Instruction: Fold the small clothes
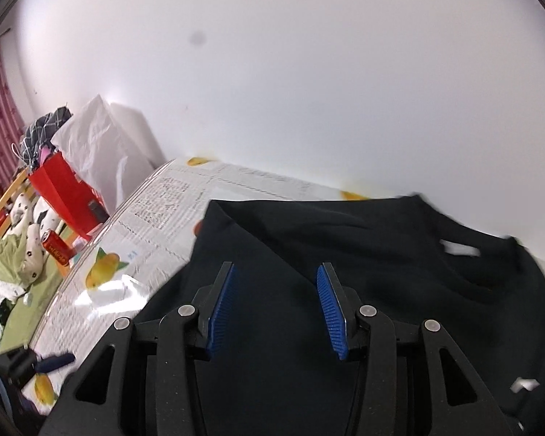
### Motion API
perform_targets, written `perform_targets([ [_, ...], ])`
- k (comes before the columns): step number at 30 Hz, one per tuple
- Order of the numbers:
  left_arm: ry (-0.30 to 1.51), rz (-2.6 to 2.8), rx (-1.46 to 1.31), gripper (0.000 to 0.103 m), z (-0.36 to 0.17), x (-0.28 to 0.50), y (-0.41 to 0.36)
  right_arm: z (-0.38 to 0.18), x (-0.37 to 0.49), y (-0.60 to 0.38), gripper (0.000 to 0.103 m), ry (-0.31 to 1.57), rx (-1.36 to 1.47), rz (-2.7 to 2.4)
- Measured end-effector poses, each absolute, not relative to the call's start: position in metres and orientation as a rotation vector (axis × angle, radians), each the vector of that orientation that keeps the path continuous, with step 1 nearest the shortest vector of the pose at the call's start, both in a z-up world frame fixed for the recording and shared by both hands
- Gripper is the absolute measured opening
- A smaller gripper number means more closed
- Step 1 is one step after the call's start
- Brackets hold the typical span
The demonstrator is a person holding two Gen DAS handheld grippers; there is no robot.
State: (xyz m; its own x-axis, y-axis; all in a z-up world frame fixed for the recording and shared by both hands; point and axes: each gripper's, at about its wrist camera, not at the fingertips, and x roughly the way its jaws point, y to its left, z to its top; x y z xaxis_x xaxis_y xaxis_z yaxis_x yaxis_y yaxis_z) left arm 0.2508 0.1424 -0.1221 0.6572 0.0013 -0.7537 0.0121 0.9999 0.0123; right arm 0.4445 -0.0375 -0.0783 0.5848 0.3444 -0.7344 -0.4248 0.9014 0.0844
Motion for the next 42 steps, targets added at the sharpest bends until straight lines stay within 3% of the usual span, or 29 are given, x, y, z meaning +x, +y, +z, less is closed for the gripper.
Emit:
perform_targets([
  [4,0.826,-0.02,0.008,0.044,-0.12,0.261,0.141,-0.097,0.473,-0.012,0.046,0.876,-0.055,0.516],
  [6,0.82,-0.035,0.004,0.034,-0.118,0.264,0.139,-0.105,0.484,-0.002,0.045,0.912,-0.039,0.544],
  [7,0.81,-0.046,-0.003,0.028,-0.116,0.264,0.138,-0.108,0.486,0.002,0.037,0.923,-0.034,0.563],
  [8,0.794,-0.051,-0.017,0.013,-0.115,0.263,0.139,-0.11,0.487,0.004,0.025,0.928,-0.036,0.581],
  [9,0.78,-0.055,-0.034,0.008,-0.114,0.261,0.14,-0.11,0.486,0.008,0.009,0.93,-0.052,0.597],
  [16,0.75,0.036,-0.177,0.007,-0.115,0.254,0.167,-0.07,0.477,0.006,0.008,0.738,0.048,0.636],
  [21,0.806,0.056,-0.214,0.007,-0.126,0.26,0.177,-0.1,0.497,0.039,0.008,0.819,-0.005,0.597],
  [26,0.829,0.032,-0.242,0.012,-0.129,0.261,0.182,-0.136,0.509,0.045,0.016,0.882,-0.024,0.525],
  [32,0.796,0.004,-0.219,0.05,-0.11,0.247,0.184,-0.09,0.477,-0.006,0.036,0.818,0.02,0.468],
  [37,0.779,0.017,-0.241,0.052,-0.102,0.265,0.185,-0.055,0.417,-0.081,0.038,0.737,-0.073,0.311],
  [42,0.905,0.065,-0.212,0.053,-0.129,0.282,0.181,-0.054,0.351,-0.199,0.041,0.746,-0.069,0.076],
])
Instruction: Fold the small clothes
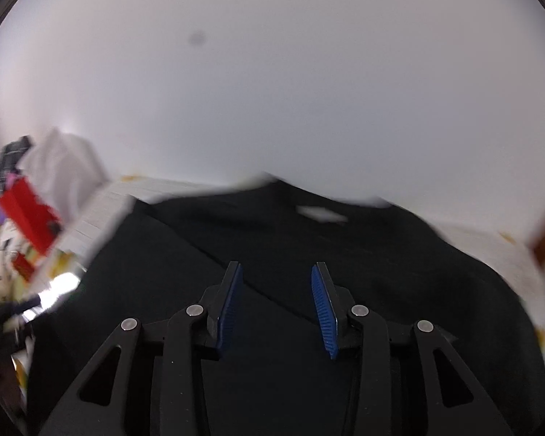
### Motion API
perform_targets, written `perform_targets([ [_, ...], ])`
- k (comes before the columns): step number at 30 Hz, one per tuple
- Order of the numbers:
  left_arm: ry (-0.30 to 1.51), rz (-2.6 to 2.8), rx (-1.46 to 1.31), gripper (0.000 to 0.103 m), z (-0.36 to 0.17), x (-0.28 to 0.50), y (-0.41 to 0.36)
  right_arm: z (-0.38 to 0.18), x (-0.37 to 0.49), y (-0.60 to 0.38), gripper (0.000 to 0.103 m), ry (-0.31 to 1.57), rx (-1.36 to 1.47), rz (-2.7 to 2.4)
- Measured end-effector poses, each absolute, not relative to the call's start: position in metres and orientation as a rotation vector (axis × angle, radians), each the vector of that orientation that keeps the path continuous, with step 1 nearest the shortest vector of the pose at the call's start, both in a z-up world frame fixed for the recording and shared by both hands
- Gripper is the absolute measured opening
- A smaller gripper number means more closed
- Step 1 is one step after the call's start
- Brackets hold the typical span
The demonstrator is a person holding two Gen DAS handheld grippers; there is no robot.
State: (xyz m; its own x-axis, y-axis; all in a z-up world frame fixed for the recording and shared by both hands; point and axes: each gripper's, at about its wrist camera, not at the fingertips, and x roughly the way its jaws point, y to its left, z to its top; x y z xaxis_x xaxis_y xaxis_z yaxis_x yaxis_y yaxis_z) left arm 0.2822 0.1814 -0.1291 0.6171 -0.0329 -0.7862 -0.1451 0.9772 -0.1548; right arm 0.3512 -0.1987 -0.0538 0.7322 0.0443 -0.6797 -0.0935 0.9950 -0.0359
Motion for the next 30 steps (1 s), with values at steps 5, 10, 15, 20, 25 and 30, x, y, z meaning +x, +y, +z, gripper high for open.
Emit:
perform_targets([
  [5,0.893,0.071,-0.193,0.052,-0.116,0.267,0.174,-0.092,0.298,-0.287,0.041,0.867,-0.067,-0.113],
  [10,0.915,0.03,-0.198,0.052,-0.108,0.245,0.16,-0.133,0.282,-0.311,0.041,0.91,-0.034,-0.126],
  [15,0.929,0.024,-0.152,0.054,-0.102,0.215,0.146,-0.125,0.268,-0.319,0.041,0.881,-0.001,-0.15],
  [20,0.934,0.02,-0.131,0.057,-0.105,0.185,0.138,-0.093,0.215,-0.329,0.044,0.811,-0.022,-0.161],
  [25,0.94,0.033,-0.102,0.059,-0.114,0.161,0.134,-0.08,0.15,-0.369,0.06,0.774,-0.047,-0.298],
  [30,0.94,0.065,-0.041,0.063,-0.126,0.147,0.133,-0.091,0.086,-0.434,0.066,0.798,-0.02,-0.462],
])
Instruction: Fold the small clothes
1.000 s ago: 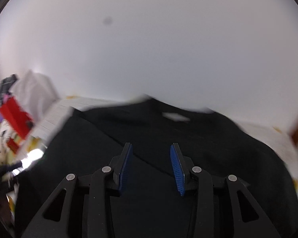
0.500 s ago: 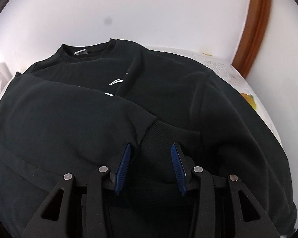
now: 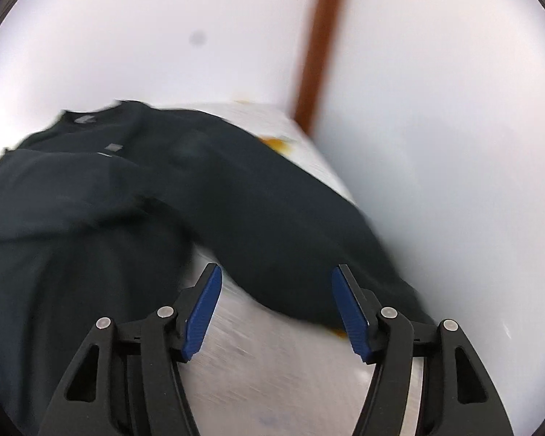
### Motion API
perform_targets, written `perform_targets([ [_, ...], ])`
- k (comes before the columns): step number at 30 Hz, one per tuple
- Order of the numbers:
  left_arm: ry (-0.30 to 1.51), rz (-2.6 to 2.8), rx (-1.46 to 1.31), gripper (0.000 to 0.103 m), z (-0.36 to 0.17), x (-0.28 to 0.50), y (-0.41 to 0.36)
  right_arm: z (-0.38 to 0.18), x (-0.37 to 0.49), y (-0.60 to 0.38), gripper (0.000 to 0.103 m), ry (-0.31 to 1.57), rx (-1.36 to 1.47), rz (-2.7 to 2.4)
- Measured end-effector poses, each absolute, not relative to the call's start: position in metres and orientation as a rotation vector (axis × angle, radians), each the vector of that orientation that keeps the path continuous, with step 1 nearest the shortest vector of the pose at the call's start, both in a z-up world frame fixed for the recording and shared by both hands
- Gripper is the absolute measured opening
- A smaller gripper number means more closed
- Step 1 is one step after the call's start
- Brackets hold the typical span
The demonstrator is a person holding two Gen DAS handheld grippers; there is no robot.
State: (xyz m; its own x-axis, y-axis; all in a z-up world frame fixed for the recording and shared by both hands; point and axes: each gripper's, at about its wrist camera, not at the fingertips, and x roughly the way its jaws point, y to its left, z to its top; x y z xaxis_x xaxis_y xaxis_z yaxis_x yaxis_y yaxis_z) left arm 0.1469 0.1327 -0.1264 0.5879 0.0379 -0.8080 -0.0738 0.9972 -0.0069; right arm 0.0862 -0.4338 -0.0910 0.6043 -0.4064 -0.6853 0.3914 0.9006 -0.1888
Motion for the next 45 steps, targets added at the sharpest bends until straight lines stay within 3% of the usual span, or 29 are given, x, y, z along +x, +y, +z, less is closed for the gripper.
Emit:
perform_targets([
  [6,0.888,0.056,-0.054,0.067,-0.136,0.138,0.132,-0.107,0.031,-0.484,0.074,0.797,0.024,-0.527],
  [14,0.902,0.078,-0.045,0.083,-0.139,0.141,0.131,-0.133,0.041,-0.52,0.075,0.851,0.007,-0.531],
  [20,0.906,0.083,-0.056,0.086,-0.14,0.14,0.133,-0.137,0.061,-0.523,0.074,0.854,-0.004,-0.488],
  [21,0.906,0.082,-0.057,0.086,-0.141,0.14,0.133,-0.137,0.064,-0.524,0.066,0.851,0.003,-0.485],
  [22,0.906,0.082,-0.058,0.086,-0.141,0.141,0.133,-0.138,0.067,-0.523,0.043,0.851,0.0,-0.479],
  [24,0.906,0.082,-0.057,0.086,-0.141,0.141,0.132,-0.137,0.072,-0.518,0.013,0.851,-0.03,-0.504],
  [25,0.906,0.082,-0.057,0.086,-0.141,0.141,0.132,-0.135,0.074,-0.515,0.01,0.838,-0.048,-0.527],
  [38,0.906,0.078,-0.064,0.086,-0.141,0.141,0.133,0.022,0.087,-0.417,0.006,0.49,0.002,-0.377],
  [45,0.906,0.072,-0.07,0.087,-0.141,0.141,0.133,0.039,0.144,-0.288,0.006,0.458,-0.026,-0.115],
])
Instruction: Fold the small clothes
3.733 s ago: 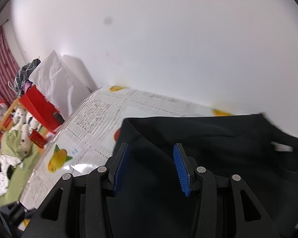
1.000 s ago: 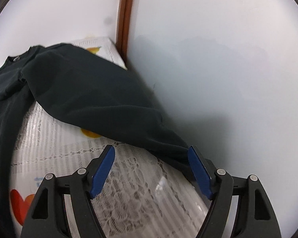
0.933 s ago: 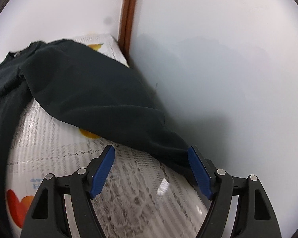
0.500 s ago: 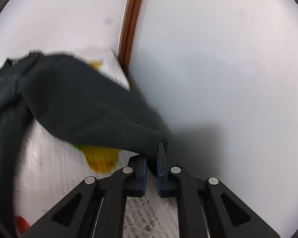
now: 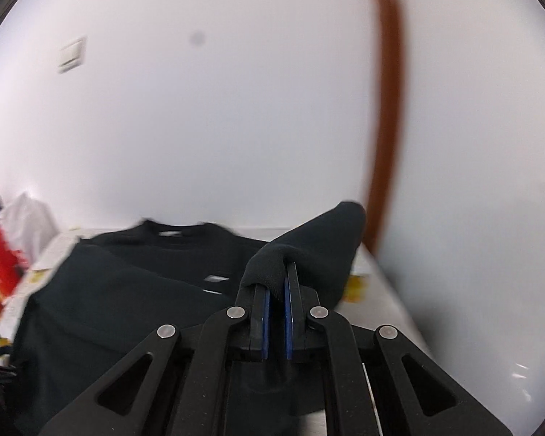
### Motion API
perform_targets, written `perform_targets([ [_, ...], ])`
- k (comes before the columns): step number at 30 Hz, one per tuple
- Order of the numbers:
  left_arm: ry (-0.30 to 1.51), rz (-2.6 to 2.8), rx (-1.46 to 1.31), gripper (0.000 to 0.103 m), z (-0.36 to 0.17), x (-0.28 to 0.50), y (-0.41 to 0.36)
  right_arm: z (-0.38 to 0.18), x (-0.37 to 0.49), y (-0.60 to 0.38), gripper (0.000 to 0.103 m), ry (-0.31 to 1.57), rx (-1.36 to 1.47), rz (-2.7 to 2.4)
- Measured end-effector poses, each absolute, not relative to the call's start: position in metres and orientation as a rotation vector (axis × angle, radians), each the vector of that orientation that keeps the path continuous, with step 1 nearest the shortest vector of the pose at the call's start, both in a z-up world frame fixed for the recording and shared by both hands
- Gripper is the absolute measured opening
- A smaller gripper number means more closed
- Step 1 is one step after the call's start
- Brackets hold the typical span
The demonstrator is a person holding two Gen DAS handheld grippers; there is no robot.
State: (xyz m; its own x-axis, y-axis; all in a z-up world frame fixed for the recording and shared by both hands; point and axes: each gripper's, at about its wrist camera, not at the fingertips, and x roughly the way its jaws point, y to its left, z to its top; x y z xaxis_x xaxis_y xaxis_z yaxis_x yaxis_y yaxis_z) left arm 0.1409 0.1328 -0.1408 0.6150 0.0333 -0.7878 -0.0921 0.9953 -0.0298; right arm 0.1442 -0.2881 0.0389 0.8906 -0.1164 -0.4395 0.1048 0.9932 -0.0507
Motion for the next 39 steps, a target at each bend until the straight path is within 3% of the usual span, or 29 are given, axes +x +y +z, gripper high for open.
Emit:
perform_targets([
  [9,0.905,0.07,-0.072,0.087,-0.141,0.141,0.133,-0.017,0.229,-0.185,0.008,0.522,-0.012,0.005],
  [12,0.906,0.07,-0.071,0.087,-0.141,0.141,0.133,-0.047,0.246,-0.176,0.015,0.643,0.005,-0.004],
  [14,0.906,0.07,-0.071,0.087,-0.141,0.141,0.133,-0.063,0.248,-0.182,0.032,0.709,0.037,0.028],
  [16,0.906,0.07,-0.07,0.087,-0.141,0.141,0.132,-0.067,0.236,-0.192,0.065,0.717,0.033,0.023],
  [18,0.906,0.07,-0.069,0.087,-0.141,0.141,0.133,-0.063,0.213,-0.206,0.079,0.655,0.02,0.018],
  [20,0.907,0.071,-0.068,0.087,-0.141,0.141,0.132,-0.058,0.193,-0.223,0.084,0.624,0.017,0.003],
  [27,0.908,0.071,-0.064,0.088,-0.14,0.141,0.132,-0.076,0.138,-0.3,0.083,0.686,0.044,-0.113],
  [33,0.92,0.073,-0.025,0.086,-0.126,0.13,0.12,-0.098,0.104,-0.347,0.064,0.736,0.038,-0.18],
  [39,0.838,0.007,0.025,0.086,-0.084,0.128,0.069,-0.115,0.089,-0.389,0.064,0.798,0.112,-0.194],
])
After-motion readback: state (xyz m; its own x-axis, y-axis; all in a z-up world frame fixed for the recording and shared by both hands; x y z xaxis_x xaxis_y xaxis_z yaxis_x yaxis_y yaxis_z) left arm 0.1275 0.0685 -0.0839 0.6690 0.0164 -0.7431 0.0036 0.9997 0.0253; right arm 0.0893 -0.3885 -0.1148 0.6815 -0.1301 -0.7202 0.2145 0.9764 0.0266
